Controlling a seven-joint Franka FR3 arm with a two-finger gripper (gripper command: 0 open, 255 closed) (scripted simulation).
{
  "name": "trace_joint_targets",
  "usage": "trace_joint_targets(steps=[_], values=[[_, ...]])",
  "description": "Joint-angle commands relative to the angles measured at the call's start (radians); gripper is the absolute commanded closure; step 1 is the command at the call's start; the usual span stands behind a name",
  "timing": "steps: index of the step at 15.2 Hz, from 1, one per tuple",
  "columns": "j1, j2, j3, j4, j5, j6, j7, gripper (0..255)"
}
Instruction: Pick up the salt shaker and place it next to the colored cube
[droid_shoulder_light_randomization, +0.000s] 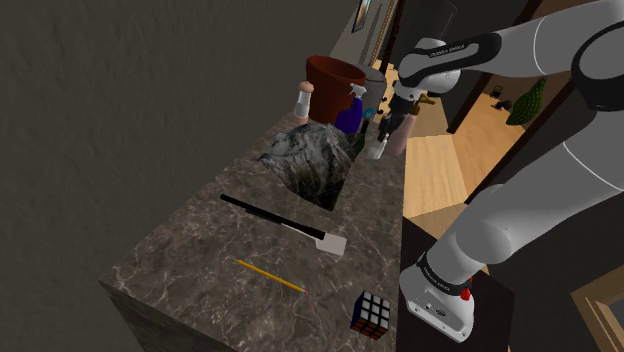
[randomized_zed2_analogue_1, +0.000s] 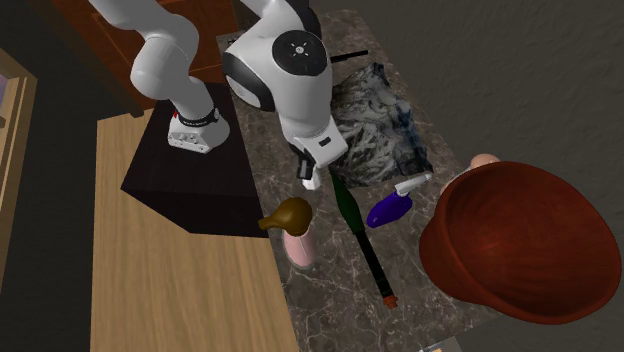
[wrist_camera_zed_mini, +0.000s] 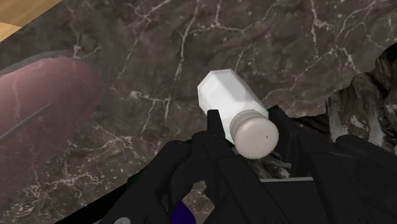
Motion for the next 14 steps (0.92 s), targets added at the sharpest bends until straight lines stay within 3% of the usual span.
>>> trace_joint_targets(steps=[1,14], values=[[-0.002,-0.014,0.004,0.015,-0.007,-0.028,0.006,255],[-0.003,-0.073,0.029,0.142,-0.025,-0.208,0.034,255]])
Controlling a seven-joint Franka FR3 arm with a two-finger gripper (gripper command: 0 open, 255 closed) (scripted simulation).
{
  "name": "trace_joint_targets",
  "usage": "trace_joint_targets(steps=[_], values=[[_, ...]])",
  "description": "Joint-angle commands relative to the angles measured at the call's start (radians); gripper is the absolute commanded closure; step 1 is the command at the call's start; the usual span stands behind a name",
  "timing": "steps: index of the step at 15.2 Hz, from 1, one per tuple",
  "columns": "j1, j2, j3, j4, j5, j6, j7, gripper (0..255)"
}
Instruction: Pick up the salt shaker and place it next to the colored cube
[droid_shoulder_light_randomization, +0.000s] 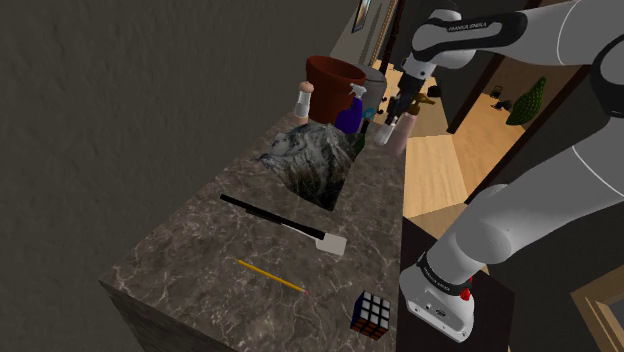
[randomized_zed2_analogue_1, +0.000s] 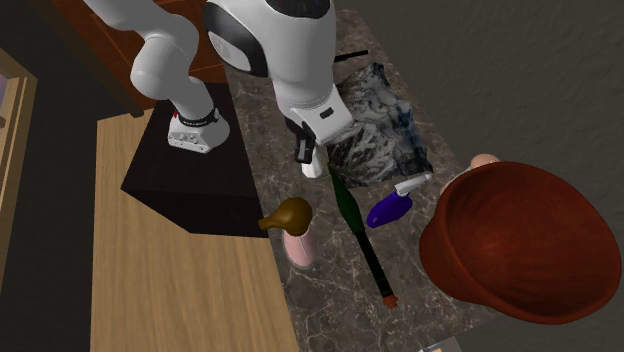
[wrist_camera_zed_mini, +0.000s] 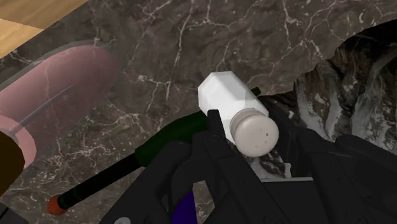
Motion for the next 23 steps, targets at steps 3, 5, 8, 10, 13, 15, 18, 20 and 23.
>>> trace_joint_targets(steps=[3,5,8,10,13,15,18,20,23], values=[[0.001,-0.010,0.006,0.049,-0.002,-0.058,0.005,255],[0.002,-0.014,0.009,0.072,-0.002,-0.085,0.008,255],[0.003,-0.017,0.013,0.109,-0.002,-0.125,0.010,255],[0.004,-0.018,0.016,0.135,-0.001,-0.152,0.012,255],[0.002,-0.096,0.052,0.067,-0.022,-0.157,0.060,255],[-0.001,-0.170,0.089,0.002,-0.035,-0.164,0.105,255],[-0.005,-0.276,0.145,-0.088,-0.043,-0.181,0.169,255],[-0.007,-0.344,0.183,-0.143,-0.040,-0.196,0.209,255],[-0.006,-0.444,0.241,-0.217,-0.025,-0.223,0.269,255]])
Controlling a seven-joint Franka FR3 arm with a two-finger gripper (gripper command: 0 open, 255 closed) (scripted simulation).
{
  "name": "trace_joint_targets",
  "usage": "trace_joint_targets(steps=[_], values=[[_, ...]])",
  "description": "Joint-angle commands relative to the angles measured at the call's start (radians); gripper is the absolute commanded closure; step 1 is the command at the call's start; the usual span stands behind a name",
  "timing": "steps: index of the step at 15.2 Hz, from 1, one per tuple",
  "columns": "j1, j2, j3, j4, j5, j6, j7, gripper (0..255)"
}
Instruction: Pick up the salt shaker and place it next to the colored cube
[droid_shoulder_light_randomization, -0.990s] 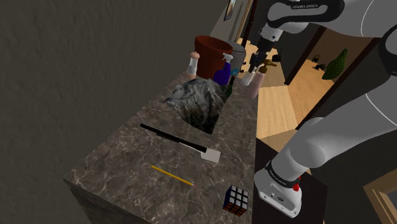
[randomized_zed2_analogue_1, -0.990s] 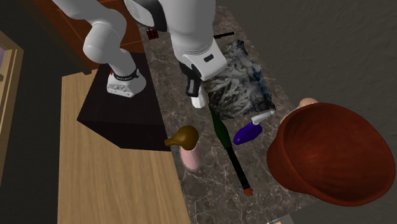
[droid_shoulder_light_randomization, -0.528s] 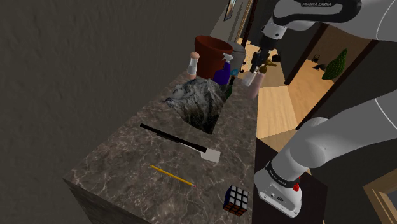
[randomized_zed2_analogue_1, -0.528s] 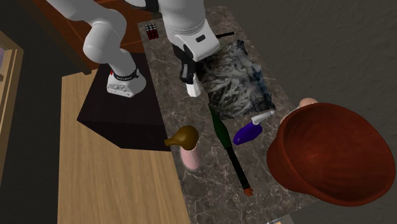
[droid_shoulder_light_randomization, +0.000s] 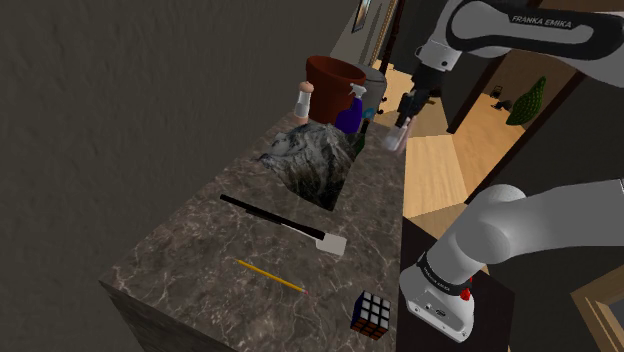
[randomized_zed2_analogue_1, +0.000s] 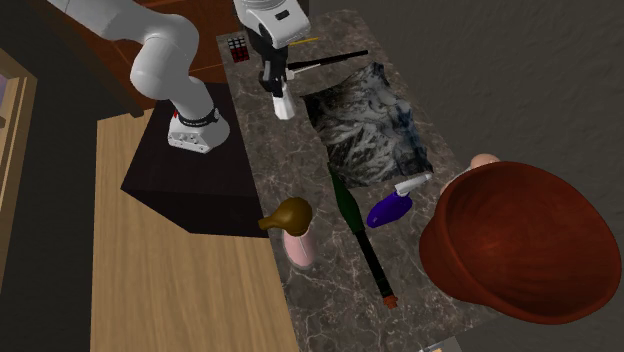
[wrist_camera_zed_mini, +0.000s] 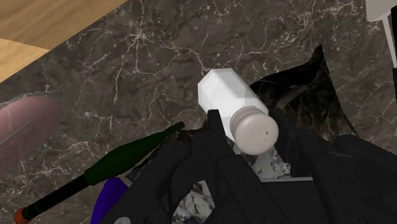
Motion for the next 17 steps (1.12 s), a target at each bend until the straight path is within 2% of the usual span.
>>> trace_joint_targets(steps=[1,9,17], values=[[0.003,-0.063,0.039,-0.047,0.013,-0.017,0.040,255],[0.040,-0.303,0.206,-0.187,0.118,-0.116,0.200,255],[0.117,-0.485,0.397,-0.250,0.287,-0.220,0.379,255]])
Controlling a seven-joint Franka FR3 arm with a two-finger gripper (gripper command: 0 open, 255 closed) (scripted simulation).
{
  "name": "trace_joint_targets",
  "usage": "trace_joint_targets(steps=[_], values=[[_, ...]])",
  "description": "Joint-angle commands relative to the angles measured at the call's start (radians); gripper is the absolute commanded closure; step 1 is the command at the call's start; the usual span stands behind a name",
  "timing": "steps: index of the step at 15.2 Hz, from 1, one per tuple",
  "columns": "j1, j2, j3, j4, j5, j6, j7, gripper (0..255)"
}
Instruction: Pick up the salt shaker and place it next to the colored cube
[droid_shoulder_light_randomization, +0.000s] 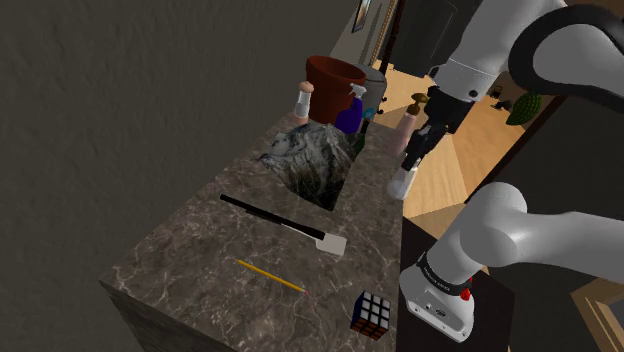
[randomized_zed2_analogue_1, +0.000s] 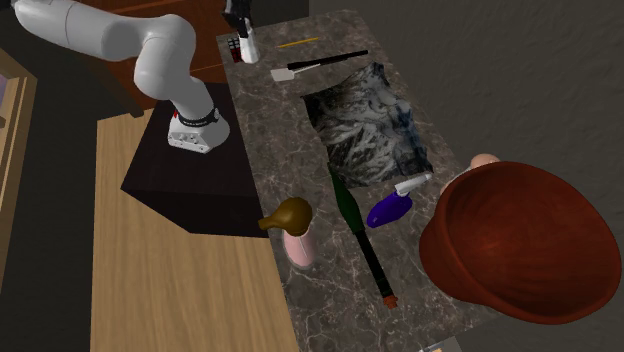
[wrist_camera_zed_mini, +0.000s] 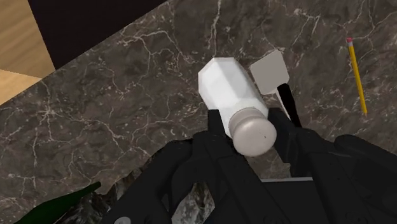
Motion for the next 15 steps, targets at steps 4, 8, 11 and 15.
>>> trace_joint_targets(steps=[4,8,11,15], values=[[0.057,-0.075,0.131,-0.003,0.127,-0.054,0.124,255],[0.099,-0.108,0.237,0.015,0.231,-0.084,0.223,255],[0.124,-0.118,0.318,0.041,0.309,-0.099,0.297,255],[0.146,-0.113,0.423,0.092,0.409,-0.110,0.393,255]])
